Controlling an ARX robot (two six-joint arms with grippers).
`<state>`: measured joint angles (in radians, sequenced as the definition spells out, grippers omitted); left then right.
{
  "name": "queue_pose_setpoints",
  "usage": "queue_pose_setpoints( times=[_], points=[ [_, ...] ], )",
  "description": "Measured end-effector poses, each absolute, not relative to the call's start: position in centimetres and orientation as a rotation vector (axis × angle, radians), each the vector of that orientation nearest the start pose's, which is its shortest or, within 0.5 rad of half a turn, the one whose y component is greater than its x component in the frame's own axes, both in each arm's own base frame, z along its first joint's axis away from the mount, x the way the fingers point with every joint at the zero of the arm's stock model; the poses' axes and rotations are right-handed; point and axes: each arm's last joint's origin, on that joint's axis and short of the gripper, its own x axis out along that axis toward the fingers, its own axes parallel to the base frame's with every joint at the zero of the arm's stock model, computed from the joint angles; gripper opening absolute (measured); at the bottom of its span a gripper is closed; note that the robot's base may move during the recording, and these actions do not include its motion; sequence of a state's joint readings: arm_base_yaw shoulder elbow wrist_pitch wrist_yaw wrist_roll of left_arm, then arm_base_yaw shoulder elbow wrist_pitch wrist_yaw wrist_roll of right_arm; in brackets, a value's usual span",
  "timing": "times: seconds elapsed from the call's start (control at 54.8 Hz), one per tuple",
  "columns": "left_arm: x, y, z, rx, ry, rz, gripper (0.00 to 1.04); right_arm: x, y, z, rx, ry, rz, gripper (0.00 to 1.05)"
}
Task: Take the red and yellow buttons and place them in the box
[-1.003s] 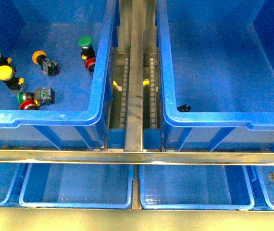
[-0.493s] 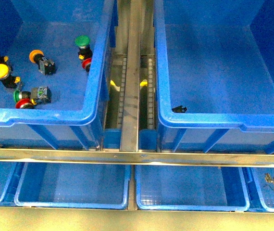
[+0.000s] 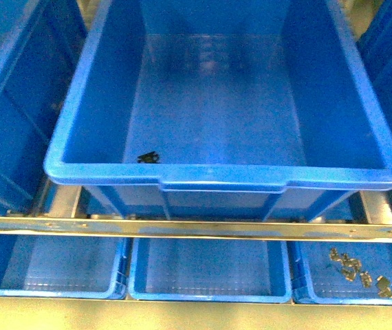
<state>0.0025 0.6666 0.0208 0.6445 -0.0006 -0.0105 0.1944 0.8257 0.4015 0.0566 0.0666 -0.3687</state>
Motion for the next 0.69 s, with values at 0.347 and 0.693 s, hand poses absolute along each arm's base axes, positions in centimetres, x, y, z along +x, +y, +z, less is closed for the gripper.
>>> queue_pose_setpoints(
  times=[0.347,0.693],
  points=[
    [12.7,0.0,17.2,-0.010,-0.016,0.003,0.03,17.3,3.5,21.7,-0.404,0.335,0.185,0.27],
    [11.7,0.0,17.4,-0.010,-0.023,-0.001,0.03,16.8,3.9,21.4,-0.396,0.339,0.194,0.27]
  ],
)
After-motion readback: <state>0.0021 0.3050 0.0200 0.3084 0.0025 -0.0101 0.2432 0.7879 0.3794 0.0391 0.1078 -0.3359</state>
